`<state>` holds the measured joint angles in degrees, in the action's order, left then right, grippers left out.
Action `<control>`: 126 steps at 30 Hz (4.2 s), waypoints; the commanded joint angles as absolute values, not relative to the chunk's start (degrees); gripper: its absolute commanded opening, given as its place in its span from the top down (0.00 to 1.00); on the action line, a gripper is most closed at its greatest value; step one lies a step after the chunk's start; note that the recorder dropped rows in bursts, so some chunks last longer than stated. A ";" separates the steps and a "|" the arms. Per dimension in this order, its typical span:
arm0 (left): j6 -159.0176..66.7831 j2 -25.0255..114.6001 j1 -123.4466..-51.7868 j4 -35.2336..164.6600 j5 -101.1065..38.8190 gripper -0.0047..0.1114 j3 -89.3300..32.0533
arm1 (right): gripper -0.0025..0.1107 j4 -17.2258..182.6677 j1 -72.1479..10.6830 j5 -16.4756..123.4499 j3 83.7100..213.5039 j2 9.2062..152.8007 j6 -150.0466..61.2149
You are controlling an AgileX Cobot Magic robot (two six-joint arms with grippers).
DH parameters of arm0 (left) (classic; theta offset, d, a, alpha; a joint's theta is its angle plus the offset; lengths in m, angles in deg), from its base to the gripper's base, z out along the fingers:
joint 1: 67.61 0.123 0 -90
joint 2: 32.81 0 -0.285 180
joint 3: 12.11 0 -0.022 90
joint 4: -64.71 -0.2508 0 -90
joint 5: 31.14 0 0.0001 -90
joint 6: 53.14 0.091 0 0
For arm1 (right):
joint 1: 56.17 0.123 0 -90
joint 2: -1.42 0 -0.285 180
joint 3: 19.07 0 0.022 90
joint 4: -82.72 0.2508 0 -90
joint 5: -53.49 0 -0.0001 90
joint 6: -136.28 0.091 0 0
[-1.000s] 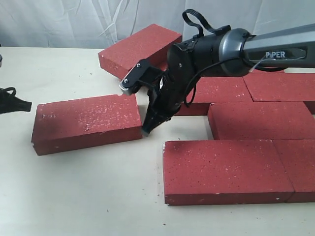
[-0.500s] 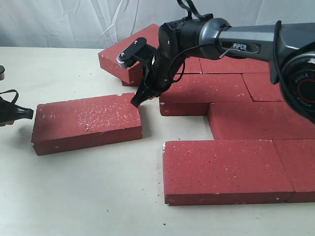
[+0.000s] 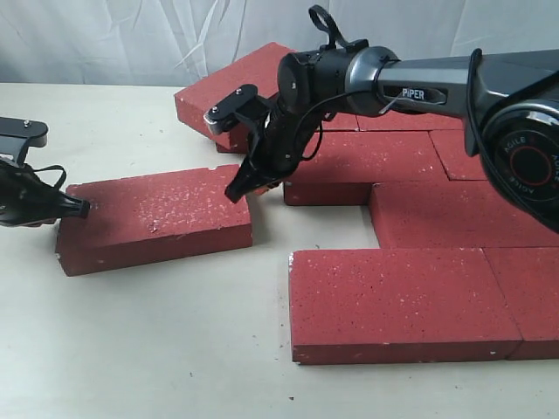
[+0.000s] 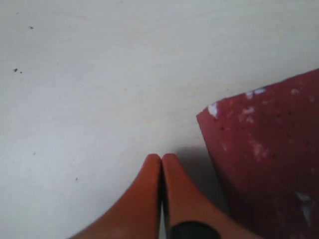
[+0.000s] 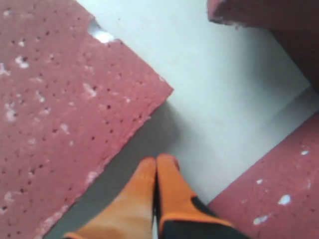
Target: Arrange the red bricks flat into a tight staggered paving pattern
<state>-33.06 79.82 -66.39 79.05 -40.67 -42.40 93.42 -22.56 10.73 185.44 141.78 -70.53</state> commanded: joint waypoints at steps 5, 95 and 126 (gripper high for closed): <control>-33.04 79.94 -66.67 79.72 -40.20 0.96 -41.89 | 0.99 94.87 -22.57 6.84 185.74 141.81 -71.49; -28.46 79.94 -74.37 87.17 -44.33 0.96 -40.50 | 0.99 79.18 -20.10 -9.01 185.74 137.50 -67.01; -25.99 79.94 -77.48 85.91 -46.61 0.96 -39.67 | 0.99 82.72 -21.26 3.87 185.74 135.73 -64.63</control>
